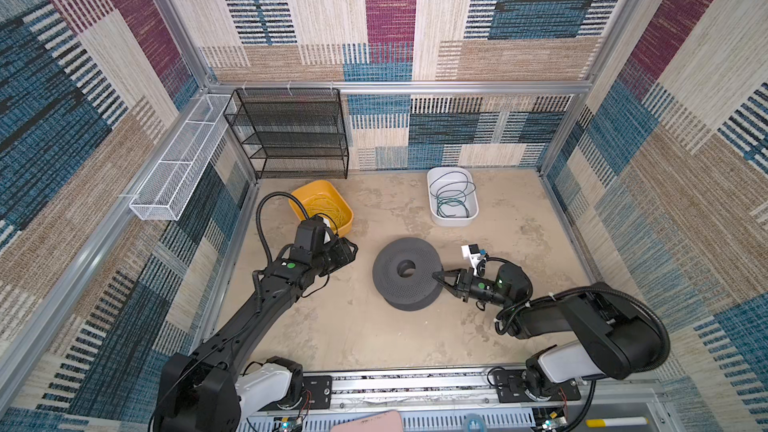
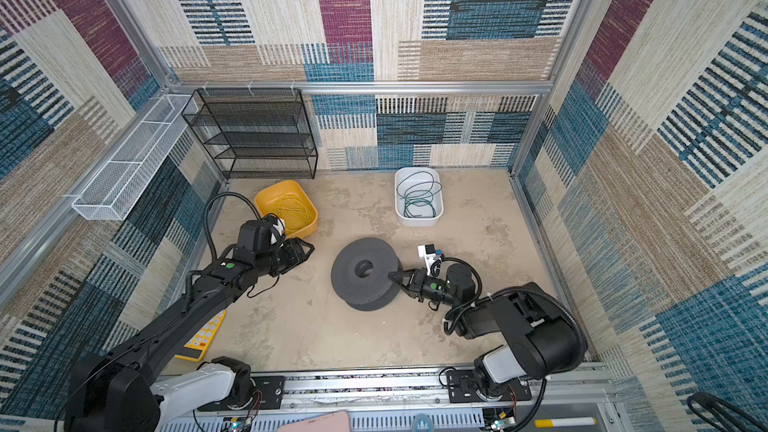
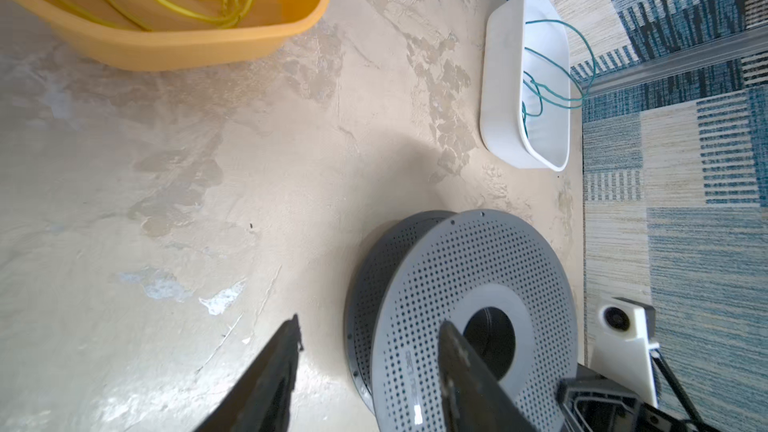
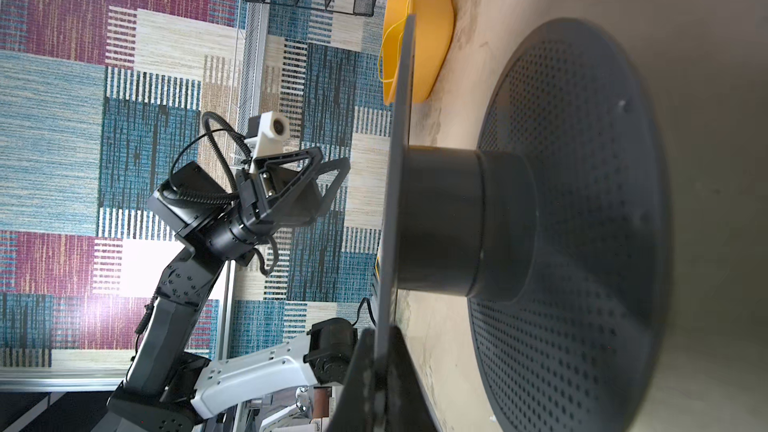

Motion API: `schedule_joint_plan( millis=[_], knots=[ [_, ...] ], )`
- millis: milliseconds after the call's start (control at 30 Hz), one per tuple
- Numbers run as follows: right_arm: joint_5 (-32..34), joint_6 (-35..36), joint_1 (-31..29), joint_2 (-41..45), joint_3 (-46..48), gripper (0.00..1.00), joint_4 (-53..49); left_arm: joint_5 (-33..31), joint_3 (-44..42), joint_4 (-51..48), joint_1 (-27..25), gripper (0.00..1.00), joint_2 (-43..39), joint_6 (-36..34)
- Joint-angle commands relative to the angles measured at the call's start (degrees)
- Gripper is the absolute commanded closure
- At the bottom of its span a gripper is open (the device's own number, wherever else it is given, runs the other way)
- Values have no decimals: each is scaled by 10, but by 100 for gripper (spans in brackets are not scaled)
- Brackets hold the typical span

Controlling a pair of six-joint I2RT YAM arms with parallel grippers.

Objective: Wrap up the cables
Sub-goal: 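Drag the gray spool nearer the robot with the right gripper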

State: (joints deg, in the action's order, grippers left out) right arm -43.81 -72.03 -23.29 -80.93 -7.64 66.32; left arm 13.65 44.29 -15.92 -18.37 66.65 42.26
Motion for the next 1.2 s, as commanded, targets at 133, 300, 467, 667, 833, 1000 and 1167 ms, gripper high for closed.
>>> schedule_joint_plan(
  millis=[133, 300, 467, 667, 833, 1000, 1167],
  knots=[
    [27, 33, -1, 132, 55, 100, -84, 12, -30, 64, -31, 45, 12, 18],
    [30, 27, -1, 125, 72, 100, -72, 9, -35, 81, -46, 45, 33, 22],
    [29, 13, -2, 76, 70, 100, -28, 10, -31, 90, -55, 45, 47, 21],
    [34, 15, -11, 26, 65, 100, -23, -4, -28, 90, -58, 45, 56, 8],
    [42, 36, -11, 19, 53, 96, -63, -4, 3, 81, -59, 45, 85, -2],
    [49, 61, -12, 21, 38, 90, -114, -4, 22, 81, -58, 45, 114, -6],
    [77, 86, -11, 29, 36, 85, -169, -28, 30, 80, -59, 45, 117, -7]
  ],
)
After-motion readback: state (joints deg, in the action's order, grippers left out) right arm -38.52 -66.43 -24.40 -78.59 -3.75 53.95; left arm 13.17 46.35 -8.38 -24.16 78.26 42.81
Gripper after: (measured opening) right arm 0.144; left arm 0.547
